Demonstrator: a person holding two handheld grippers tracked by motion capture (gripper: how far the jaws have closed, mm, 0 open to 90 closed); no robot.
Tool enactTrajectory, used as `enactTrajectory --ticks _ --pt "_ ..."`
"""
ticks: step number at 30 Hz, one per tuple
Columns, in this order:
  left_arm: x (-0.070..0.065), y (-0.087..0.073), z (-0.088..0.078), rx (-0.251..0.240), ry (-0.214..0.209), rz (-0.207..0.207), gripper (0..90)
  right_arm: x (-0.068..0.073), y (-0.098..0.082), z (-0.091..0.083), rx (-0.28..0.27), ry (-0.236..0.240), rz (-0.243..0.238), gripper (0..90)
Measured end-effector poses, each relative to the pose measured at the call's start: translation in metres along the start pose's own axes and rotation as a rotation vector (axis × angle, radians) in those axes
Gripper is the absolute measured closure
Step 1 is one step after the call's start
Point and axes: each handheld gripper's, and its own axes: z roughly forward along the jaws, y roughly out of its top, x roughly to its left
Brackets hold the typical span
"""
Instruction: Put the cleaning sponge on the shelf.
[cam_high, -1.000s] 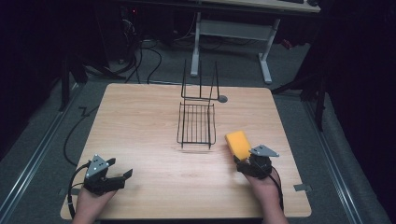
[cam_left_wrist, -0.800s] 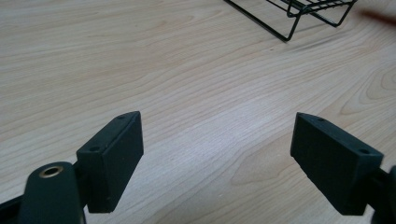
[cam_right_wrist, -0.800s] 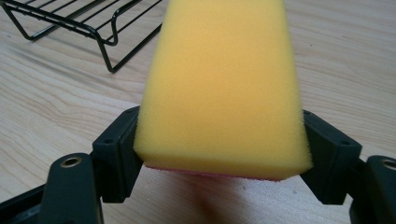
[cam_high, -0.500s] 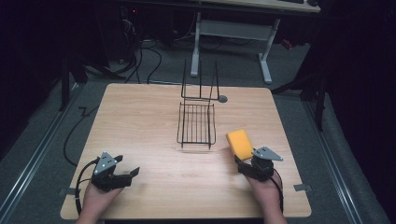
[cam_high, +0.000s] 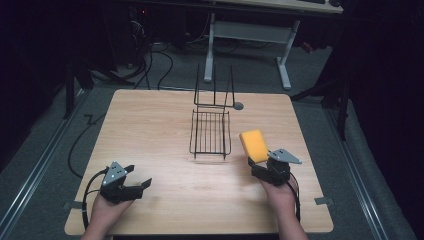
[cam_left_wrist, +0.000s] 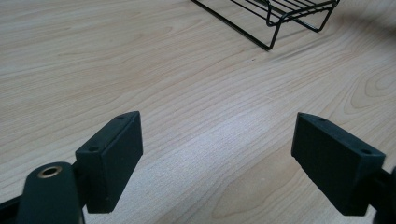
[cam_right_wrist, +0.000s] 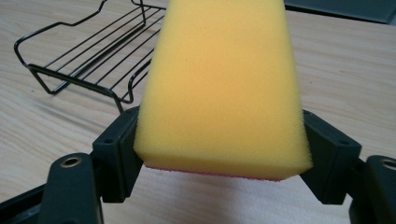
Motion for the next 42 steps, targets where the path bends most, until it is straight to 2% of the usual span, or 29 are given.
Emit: enactTrajectory --ticks 4,14,25,42 --pt "0.0 0.0 0.0 0.0 0.0 0.001 17.2 0.002 0.007 0.005 -0.005 0.003 0.014 25.3" --pt "0.001 0.0 -0.002 -0.003 0.002 -0.004 17.1 0.015 0.02 0.019 -0.024 0.018 0.007 25.3" --pt "0.003 -0.001 -0.003 -0.009 0.003 -0.01 17.2 0.025 0.026 0.033 -0.026 0.03 0.006 25.4" --pt "0.003 -0.001 -0.004 -0.011 -0.001 -0.013 17.2 0.052 0.044 0.061 -0.014 0.076 -0.02 25.5"
